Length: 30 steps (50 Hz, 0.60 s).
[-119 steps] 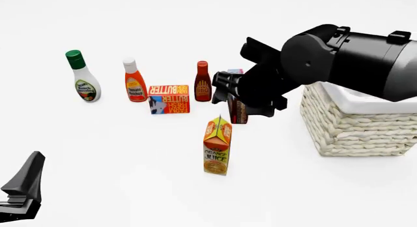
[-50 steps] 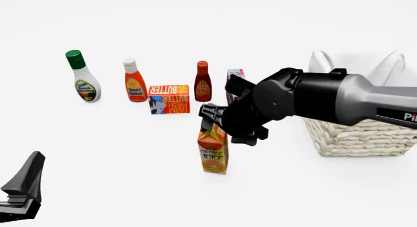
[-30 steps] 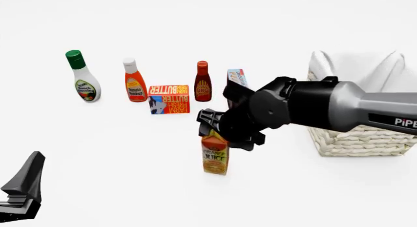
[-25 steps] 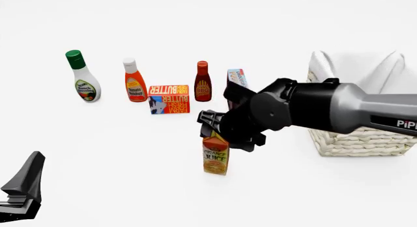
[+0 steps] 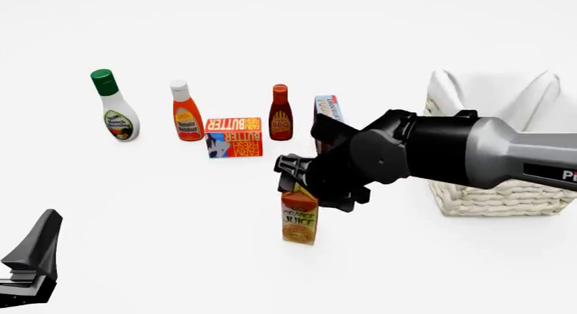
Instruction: Pick the orange juice and place it in the basket.
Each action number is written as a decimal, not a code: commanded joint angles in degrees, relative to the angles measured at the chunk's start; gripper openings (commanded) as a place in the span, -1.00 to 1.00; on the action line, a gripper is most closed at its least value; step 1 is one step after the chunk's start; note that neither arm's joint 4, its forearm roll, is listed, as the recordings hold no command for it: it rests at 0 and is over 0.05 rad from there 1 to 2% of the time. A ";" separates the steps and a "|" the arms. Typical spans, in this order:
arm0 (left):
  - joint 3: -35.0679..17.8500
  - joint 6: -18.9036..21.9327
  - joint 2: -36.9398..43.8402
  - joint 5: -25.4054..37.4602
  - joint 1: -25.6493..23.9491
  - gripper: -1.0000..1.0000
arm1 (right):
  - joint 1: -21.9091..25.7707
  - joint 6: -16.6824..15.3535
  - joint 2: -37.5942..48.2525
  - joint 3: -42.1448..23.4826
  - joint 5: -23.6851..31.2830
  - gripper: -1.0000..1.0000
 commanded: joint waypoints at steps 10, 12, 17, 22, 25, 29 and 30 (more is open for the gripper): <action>0.00 0.00 0.00 0.00 0.00 1.00 | -2.69 -1.20 -6.29 -2.79 4.22 -1.00; 0.00 0.00 0.00 0.00 0.00 1.00 | -3.03 -1.43 -7.31 -3.06 4.76 -1.00; 0.00 0.00 0.00 0.00 0.00 1.00 | -4.89 -2.81 -10.31 -5.14 7.46 -1.00; 0.00 0.00 0.00 0.00 0.00 1.00 | -7.15 -4.61 -12.31 -8.51 10.91 -1.00; 0.00 0.00 0.00 0.00 0.00 1.00 | -9.00 -5.90 -13.48 -11.07 13.24 -1.00; 0.00 0.00 0.00 0.00 0.00 1.00 | -10.64 -7.42 -14.38 -13.86 15.77 -1.00; 0.00 0.00 0.00 0.00 0.00 1.00 | -11.54 -8.03 -15.05 -15.92 17.27 -1.00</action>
